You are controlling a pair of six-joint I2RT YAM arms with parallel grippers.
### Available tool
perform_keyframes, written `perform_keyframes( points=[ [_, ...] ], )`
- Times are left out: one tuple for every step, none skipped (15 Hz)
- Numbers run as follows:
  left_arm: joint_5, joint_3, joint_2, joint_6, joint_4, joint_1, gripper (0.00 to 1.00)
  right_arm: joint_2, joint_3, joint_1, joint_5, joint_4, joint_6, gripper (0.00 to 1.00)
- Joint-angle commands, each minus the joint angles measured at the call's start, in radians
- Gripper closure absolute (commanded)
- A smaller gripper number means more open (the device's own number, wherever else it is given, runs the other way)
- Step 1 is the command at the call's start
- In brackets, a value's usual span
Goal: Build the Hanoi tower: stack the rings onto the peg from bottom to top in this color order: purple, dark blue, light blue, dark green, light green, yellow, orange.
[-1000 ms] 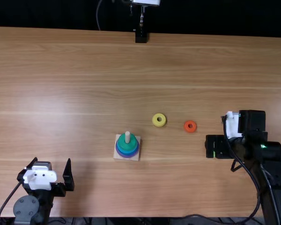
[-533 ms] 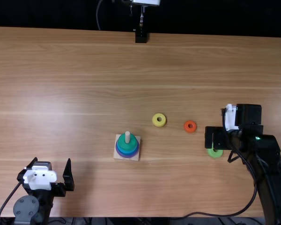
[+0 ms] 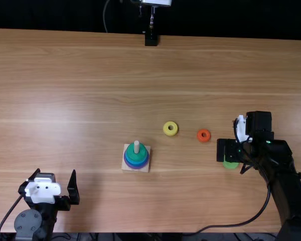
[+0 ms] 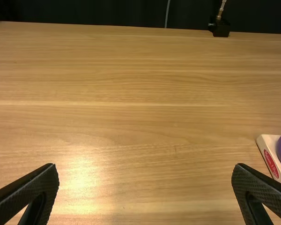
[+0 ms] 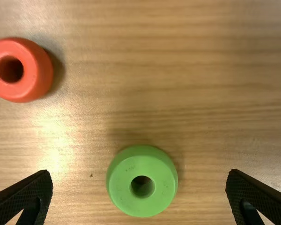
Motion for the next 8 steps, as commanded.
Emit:
perform_keyframes(
  points=[
    [-0.001,-0.112,-0.012,0.014,-0.08,-0.005,0.0,0.026,-0.019,-0.012,0.01,0.004,0.009,0.0],
    [-0.001,-0.112,-0.012,0.014,-0.08,-0.005,0.0,0.028,-0.019,-0.012,0.01,0.004,0.009,0.0],
    [-0.001,-0.112,-0.012,0.014,-0.08,-0.005,0.0,0.031,-0.019,-0.012,0.01,0.002,0.009,0.0],
    [-0.001,-0.112,-0.012,0.014,-0.08,-0.005,0.0,0.043,-0.019,-0.012,0.01,0.0,0.009,0.0],
    [-0.001,-0.112,-0.012,0.014,-0.08,-0.005,0.0,0.054,-0.021,-0.012,0.008,-0.001,0.009,0.0],
    [-0.001,-0.112,-0.012,0.014,-0.08,-0.005,0.0,0.062,-0.021,-0.01,0.008,-0.001,0.009,0.0],
    [-0.001,-0.112,-0.012,0.014,-0.08,-0.005,0.0,0.068,-0.021,-0.012,0.01,-0.005,0.009,0.0],
    [-0.001,-0.112,-0.012,0.014,-0.08,-0.005,0.0,0.072,-0.019,-0.012,0.01,-0.007,0.009,0.0]
  ],
)
